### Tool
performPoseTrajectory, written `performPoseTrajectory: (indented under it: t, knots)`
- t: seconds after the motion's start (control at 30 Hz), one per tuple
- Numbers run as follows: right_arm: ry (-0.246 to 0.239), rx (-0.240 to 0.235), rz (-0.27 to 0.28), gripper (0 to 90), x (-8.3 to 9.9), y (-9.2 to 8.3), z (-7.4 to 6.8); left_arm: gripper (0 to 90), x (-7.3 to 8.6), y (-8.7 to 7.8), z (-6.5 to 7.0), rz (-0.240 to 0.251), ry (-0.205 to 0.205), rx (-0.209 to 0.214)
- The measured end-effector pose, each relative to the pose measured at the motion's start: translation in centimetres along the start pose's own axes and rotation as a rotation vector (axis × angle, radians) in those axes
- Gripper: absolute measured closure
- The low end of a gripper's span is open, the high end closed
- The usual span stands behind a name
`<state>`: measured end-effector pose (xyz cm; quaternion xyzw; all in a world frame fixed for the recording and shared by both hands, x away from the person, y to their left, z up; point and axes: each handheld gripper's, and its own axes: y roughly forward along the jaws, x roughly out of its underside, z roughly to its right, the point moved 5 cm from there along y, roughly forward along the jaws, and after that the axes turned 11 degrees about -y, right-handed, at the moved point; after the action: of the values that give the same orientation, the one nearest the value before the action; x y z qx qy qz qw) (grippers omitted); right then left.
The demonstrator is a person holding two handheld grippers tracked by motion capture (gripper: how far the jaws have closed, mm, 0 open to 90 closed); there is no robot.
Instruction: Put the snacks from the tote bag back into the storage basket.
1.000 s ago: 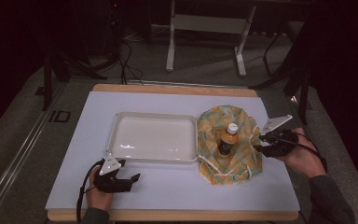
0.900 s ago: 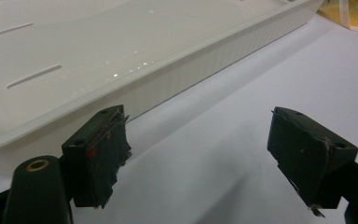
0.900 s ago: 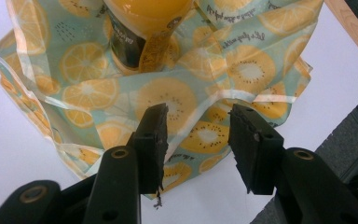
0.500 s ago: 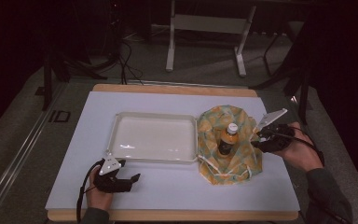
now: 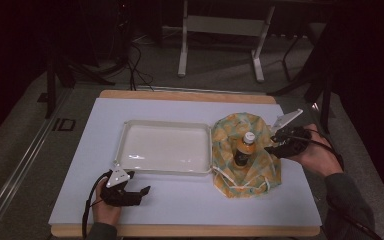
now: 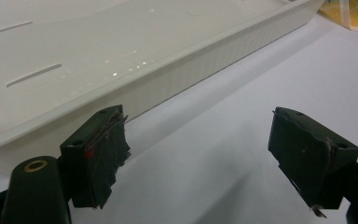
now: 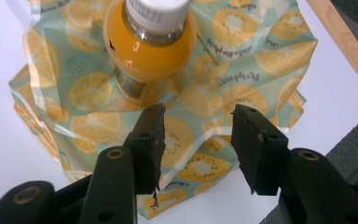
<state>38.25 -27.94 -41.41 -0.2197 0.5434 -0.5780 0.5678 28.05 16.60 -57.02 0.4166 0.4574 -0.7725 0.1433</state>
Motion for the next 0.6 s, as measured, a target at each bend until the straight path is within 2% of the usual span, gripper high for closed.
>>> performPoseTrajectory:
  t: [0.3, 0.6]
  knots:
    - [-0.017, -0.022, 0.006, 53.1, -1.2, -0.1, 0.0, 19.1, 0.0, 0.0, 0.0, -0.001, -0.004, -0.002]
    - [-0.072, -0.035, 0.001, 52.0, -2.8, 0.0, -0.3, 18.8, 0.0, 0.0, 0.0, -0.001, -0.005, -0.001]
